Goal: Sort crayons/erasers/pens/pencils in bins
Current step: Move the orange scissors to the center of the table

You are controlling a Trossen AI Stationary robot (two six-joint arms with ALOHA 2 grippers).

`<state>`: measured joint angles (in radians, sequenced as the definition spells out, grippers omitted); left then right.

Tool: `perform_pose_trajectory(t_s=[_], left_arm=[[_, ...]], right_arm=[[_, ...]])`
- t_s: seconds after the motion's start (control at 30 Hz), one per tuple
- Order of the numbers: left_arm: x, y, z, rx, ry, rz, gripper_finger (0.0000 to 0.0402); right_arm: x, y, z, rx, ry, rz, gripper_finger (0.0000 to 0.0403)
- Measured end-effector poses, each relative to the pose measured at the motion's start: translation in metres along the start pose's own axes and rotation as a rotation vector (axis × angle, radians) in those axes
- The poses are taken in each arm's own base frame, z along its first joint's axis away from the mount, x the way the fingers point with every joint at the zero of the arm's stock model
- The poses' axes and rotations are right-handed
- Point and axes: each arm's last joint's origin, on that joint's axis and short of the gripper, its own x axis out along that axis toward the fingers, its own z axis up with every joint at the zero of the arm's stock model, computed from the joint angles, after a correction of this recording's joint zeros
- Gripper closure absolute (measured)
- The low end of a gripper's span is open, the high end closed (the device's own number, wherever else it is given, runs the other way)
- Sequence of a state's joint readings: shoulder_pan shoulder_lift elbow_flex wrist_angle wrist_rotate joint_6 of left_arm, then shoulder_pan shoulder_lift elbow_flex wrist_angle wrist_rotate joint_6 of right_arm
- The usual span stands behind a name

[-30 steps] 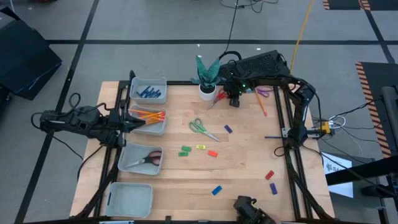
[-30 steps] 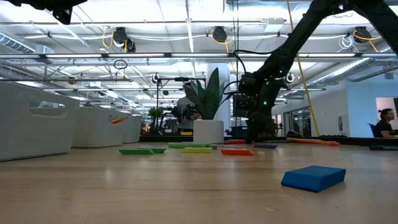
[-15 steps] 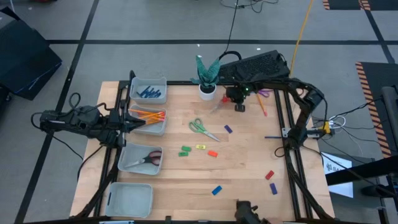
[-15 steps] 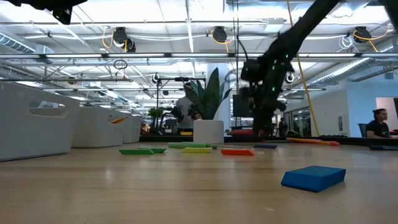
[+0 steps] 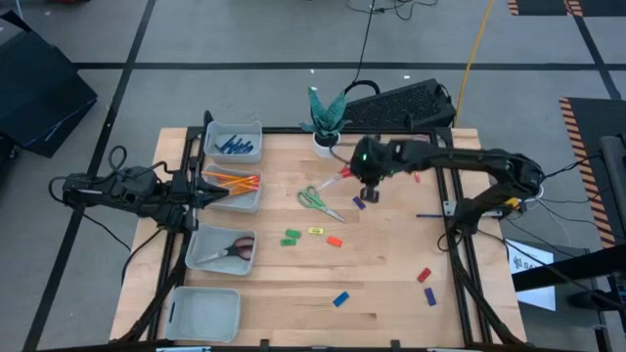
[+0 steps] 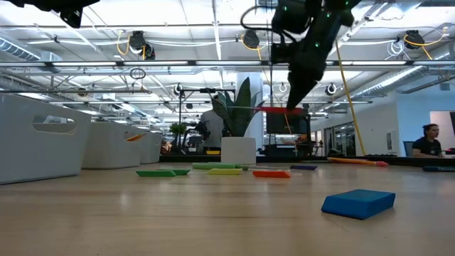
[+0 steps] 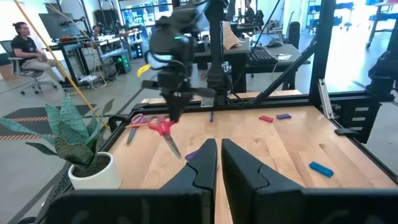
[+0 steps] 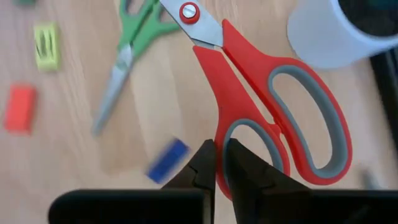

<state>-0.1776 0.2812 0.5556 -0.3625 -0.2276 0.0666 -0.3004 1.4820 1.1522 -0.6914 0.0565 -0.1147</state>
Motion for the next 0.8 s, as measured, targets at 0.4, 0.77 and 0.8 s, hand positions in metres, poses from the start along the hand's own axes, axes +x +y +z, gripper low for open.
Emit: perform_pose_trajectory(t_s=[0.4, 0.77, 0.8], left_arm=[[0.0, 0.0, 0.0, 0.0, -0.001, 0.0, 0.0373], [0.0, 0.0, 0.0, 0.0, 0.0, 0.0, 0.0373], [0.0, 0.0, 0.0, 0.0, 0.0, 0.0, 0.0373]], right_arm=[[0.021, 0.07, 0.013, 0.5, -0.079, -0.05, 0.0388], [0.079, 0.076, 0.018, 0.503, -0.015, -0.02, 0.0387], [0.082, 0.073, 0.019, 0.488, -0.005, -0.029, 0.0387]])
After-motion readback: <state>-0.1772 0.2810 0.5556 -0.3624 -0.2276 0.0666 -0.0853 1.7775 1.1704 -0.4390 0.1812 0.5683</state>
